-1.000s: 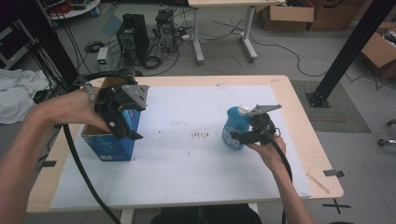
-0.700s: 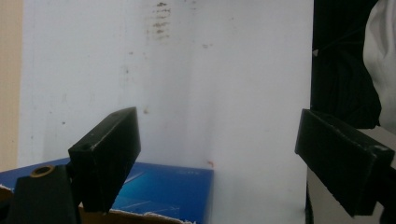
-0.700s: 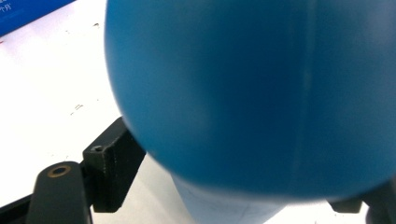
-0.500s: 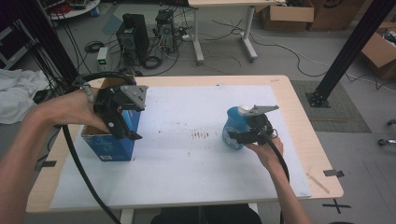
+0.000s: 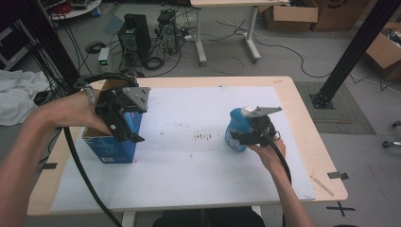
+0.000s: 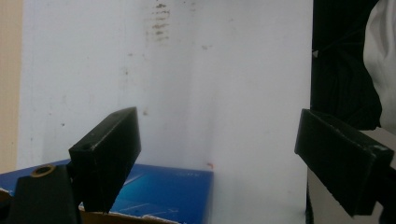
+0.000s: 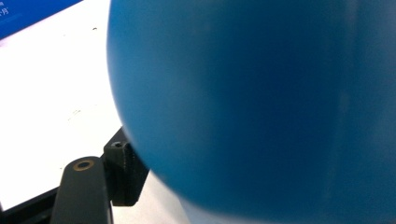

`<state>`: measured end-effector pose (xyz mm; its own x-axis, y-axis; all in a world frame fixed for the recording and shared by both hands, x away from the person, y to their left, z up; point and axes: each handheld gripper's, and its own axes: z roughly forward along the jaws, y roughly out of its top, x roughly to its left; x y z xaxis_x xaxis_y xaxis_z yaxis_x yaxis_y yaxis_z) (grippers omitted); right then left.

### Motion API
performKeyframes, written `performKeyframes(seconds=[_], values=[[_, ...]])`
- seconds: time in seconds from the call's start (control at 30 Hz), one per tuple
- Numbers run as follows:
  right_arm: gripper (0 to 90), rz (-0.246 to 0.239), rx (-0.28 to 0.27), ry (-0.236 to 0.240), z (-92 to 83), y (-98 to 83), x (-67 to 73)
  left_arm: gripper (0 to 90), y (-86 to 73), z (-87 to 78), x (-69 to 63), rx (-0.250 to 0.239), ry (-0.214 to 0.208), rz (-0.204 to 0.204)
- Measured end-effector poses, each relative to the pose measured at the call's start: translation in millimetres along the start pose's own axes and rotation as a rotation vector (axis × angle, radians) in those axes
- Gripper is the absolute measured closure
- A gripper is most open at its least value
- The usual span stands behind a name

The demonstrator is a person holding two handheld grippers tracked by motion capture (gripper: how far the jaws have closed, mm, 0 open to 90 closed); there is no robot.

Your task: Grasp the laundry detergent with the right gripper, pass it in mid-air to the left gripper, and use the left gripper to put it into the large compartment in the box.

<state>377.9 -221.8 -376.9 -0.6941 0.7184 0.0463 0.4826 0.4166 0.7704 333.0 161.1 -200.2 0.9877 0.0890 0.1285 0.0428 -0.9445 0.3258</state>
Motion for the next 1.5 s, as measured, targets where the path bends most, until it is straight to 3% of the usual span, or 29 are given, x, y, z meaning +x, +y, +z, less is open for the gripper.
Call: performKeyframes(seconds=[1.2, 1.5], values=[[41.8, 0.016, -0.022, -0.017, 3.6, -7.0, -3.9, 15.2, 2.4, 1.3, 0.9, -0.001, -0.004, 0.004], [44.8, -0.02, -0.041, -0.037, 3.2, -8.7, -1.3, 15.2, 4.4, 1.6, 1.6, -0.004, -0.005, 0.002]])
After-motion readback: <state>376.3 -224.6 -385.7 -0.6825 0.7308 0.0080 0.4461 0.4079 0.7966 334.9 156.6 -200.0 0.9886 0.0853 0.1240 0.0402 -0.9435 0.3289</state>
